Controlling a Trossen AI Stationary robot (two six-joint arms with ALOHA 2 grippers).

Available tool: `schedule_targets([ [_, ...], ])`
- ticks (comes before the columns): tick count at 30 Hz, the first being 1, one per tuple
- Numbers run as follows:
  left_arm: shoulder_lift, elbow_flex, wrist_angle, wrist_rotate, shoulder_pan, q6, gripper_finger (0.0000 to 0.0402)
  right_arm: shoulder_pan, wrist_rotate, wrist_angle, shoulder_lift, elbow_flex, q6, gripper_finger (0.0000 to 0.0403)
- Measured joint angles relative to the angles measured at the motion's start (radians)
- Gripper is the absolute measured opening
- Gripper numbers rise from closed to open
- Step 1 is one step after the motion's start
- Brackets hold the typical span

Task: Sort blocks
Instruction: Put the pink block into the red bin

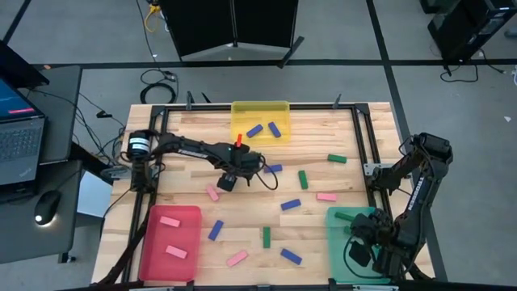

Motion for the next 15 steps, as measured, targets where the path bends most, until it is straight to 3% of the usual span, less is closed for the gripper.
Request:
schedule_targets([
  [6,0.034,0.002,0.004,0.066,0.066,-0.002,0.0267,-0.001,0.008,0.011,0.000,0.000,0.000,0.0310],
  [9,0.046,0.004,0.000,0.114,0.087,-0.004,0.0248,-0.008,0.028,0.012,0.000,0.000,-0.007,0.0305],
  [12,0.047,0.003,-0.002,0.121,0.087,-0.007,0.0195,-0.024,0.054,0.012,0.000,0.000,-0.028,0.0300],
  [15,0.044,0.002,-0.015,0.122,0.086,-0.022,0.0106,-0.045,0.077,0.011,0.000,0.000,-0.060,0.0295],
])
